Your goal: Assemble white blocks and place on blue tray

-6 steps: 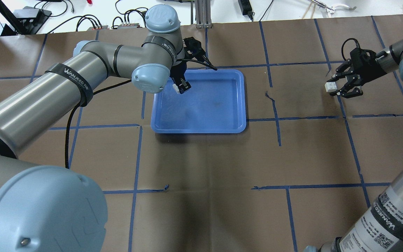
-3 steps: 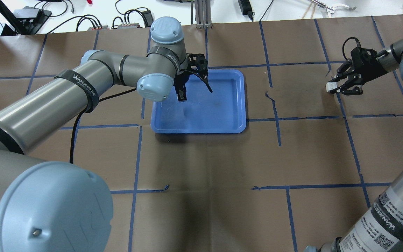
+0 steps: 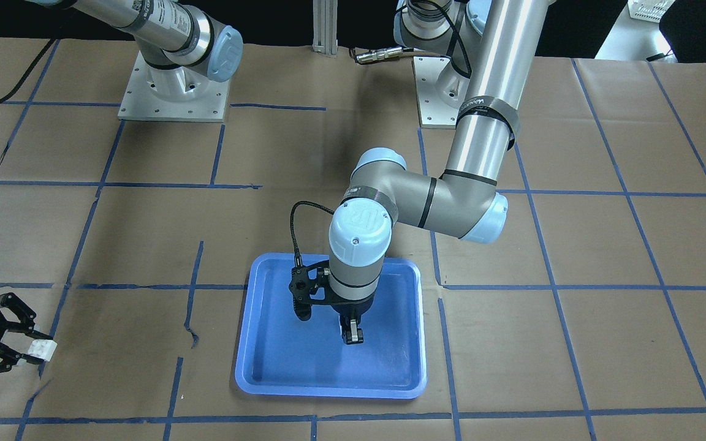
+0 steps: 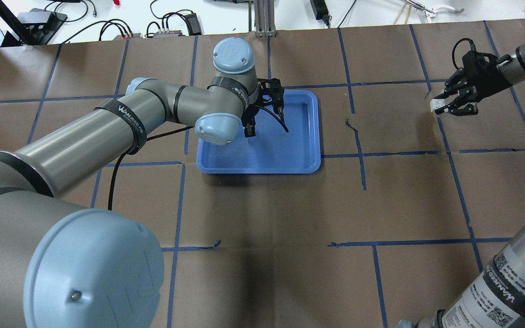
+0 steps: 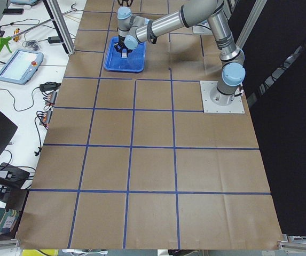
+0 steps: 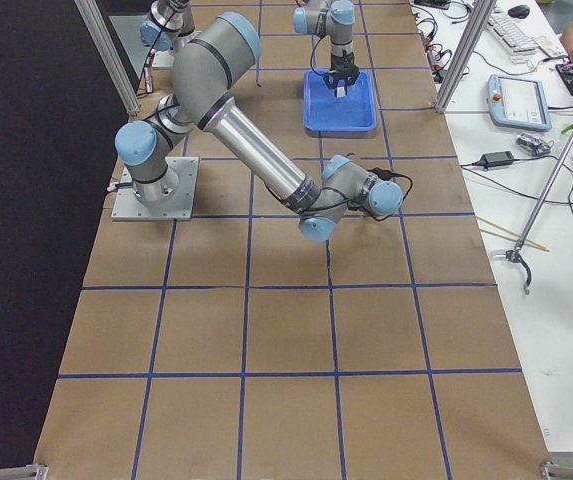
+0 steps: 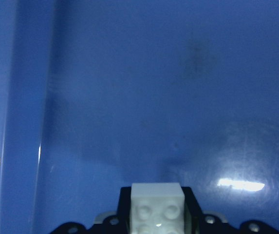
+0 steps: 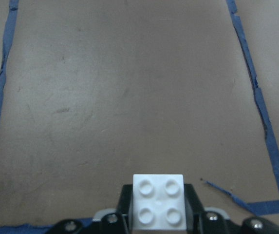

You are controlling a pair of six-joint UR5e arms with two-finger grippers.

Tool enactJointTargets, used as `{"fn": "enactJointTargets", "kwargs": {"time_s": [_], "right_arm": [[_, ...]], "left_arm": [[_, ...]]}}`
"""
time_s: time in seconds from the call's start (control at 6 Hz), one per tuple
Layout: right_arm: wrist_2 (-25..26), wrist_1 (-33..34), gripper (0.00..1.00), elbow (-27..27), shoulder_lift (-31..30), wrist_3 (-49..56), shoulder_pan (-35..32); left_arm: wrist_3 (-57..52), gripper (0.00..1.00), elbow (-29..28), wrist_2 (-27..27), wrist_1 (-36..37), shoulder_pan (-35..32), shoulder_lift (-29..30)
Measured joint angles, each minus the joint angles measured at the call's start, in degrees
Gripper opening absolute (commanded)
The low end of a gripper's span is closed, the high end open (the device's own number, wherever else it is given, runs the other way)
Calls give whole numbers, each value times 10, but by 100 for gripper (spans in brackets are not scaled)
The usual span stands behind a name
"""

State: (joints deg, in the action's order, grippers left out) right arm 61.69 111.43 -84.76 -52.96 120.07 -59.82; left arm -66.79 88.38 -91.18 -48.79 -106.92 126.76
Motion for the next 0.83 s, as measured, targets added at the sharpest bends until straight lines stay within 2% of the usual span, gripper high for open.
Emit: {"fn": "enactJointTargets", "kwargs": {"time_s": [0.33,0.5,0.83], "right_arm": [[-3,-61,25,1,-36,-4,-30],[-3,-82,22,0,-50,-4,-52],[-5,-92,18,-2,-59,-28,-90]], "left_arm": [[7,92,11,2,5,-3,0],[7,96,13,3,5,-3,0],[33,98,9,-10,3,-2,-17]]}}
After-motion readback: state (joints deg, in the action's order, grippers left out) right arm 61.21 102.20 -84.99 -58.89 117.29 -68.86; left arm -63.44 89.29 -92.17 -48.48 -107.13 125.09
